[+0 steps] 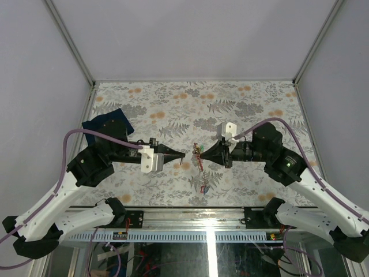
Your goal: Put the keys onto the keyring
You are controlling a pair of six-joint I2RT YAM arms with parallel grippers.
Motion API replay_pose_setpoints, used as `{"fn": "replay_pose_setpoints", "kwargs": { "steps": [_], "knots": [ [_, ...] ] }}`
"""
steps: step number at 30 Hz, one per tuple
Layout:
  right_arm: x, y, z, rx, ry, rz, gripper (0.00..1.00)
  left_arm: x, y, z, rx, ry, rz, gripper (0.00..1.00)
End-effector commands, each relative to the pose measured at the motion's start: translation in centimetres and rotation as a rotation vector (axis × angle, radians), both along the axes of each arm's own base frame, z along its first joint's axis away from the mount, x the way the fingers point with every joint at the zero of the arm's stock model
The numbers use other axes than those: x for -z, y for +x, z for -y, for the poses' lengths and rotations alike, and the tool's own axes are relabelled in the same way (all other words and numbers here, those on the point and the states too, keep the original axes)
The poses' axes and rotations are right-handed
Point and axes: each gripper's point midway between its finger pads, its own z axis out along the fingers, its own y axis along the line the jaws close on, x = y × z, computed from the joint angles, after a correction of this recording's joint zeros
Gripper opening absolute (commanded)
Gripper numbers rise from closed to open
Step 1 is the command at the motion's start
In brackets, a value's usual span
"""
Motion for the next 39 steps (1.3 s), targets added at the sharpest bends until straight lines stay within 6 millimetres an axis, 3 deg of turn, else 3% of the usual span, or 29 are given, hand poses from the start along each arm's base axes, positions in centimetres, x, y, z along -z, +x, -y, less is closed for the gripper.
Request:
{"fn": "replay_pose_setpoints", "kwargs": {
  "steps": [1,9,20,39],
  "knots": [
    [-3.5,-1.2,-0.6,-0.086,0.105,-0.098,0.0,-1.6,-0.9,0.1,0.039,-0.044,0.035,0.0],
    [-4.4,-0.2,-1.2,-0.053,0.121,-0.126,0.0,-0.4,-1.1,1.1,0.074,-0.005,-0.017,0.0],
    [-5.2,-1.4,-0.7,-0.122,0.138,-0.033,0.0,0.5,-0.6,1.6,0.059,0.022,-0.045,0.0],
    [-5.1,-2.2,-1.0,-0.209,0.176,0.087,0.0,-0.3,-0.7,2.3,0.071,-0.001,-0.06,0.0]
  ]
}}
